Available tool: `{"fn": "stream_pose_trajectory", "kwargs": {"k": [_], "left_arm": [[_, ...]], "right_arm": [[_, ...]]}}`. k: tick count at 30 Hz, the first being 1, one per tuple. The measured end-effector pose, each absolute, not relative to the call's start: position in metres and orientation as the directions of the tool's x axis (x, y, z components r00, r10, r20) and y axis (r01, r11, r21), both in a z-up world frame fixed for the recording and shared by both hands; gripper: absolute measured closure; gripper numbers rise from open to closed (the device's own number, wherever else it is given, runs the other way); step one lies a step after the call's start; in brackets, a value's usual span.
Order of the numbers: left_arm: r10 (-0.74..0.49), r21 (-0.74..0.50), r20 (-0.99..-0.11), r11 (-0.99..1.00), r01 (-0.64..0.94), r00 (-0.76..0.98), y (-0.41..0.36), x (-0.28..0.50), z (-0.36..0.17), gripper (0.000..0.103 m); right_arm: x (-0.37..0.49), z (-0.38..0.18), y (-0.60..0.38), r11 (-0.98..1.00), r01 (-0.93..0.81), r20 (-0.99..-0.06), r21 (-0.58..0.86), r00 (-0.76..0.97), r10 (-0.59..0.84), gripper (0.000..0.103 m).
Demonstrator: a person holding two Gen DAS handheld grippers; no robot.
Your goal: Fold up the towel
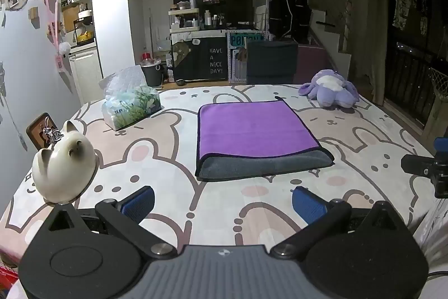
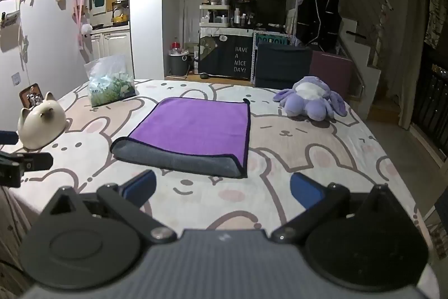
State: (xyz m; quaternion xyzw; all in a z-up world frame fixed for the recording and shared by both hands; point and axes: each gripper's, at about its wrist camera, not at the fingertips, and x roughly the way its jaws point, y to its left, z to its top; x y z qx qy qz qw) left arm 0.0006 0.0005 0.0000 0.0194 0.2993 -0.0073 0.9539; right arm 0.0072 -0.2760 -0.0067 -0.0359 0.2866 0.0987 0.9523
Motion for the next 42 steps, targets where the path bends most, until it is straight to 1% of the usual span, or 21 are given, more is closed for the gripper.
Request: {"fn": "stream_pose_trajectory", "kwargs": {"k": [42], "left_arm": [[-0.005, 0.035, -0.564, 0.999, 0.03, 0.826, -0.0017, -0.0014, 0.0033, 0.0]], "right_arm": [[0.0079, -0.0088, -0.2766, 0.978, -0.209, -0.549, -0.015, 0.819, 0.167, 0.0]]}}
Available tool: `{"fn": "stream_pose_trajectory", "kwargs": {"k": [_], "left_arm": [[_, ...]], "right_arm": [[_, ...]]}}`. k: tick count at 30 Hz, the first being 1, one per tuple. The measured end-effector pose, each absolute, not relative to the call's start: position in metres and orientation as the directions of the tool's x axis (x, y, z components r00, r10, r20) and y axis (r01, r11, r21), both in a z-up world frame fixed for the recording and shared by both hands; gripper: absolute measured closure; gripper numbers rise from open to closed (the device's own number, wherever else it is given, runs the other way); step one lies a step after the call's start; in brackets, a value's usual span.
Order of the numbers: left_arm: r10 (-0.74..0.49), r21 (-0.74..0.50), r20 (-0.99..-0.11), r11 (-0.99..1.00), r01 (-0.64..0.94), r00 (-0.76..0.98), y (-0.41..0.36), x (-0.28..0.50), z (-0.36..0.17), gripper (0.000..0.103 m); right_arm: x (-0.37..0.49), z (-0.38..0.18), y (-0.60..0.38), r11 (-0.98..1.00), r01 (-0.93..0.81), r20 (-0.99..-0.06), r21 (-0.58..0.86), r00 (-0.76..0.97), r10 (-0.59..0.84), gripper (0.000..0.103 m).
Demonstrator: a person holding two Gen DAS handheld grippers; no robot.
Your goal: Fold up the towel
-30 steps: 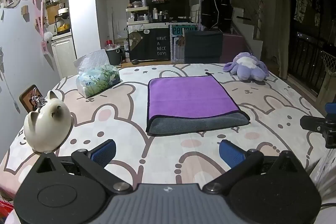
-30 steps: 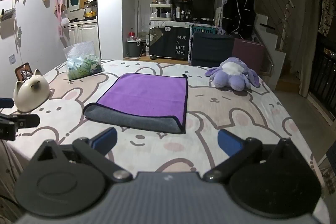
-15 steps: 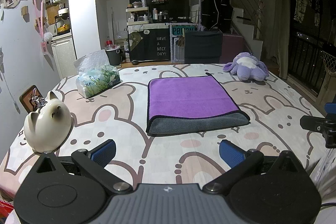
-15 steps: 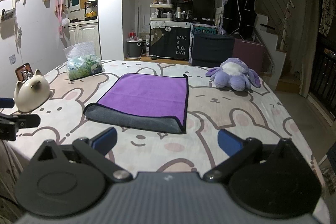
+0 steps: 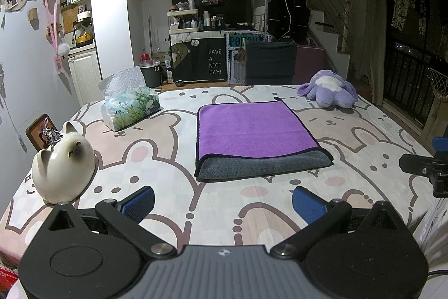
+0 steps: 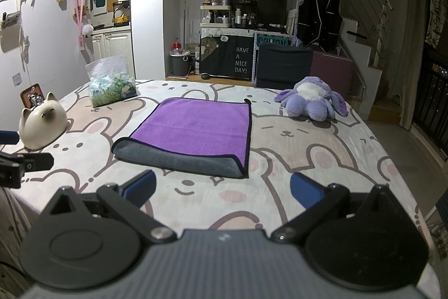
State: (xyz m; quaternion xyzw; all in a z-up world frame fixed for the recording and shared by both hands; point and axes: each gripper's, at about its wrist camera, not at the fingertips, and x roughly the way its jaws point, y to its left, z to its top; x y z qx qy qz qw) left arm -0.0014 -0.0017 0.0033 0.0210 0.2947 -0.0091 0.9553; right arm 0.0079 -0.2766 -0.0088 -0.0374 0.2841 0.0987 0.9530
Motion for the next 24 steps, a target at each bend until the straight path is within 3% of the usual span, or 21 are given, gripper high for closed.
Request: {"fn": "stream_pose_trajectory", "kwargs": {"k": [24], "left_arm": [[-0.005, 0.035, -0.563, 0.999, 0.03, 0.826, -0.0018, -0.0016, 0.0034, 0.0]], "right_arm": [[0.0079, -0.0058, -0.2761, 0.978, -0.209, -0.549, -0.016, 0.819, 0.166, 0.0]]}}
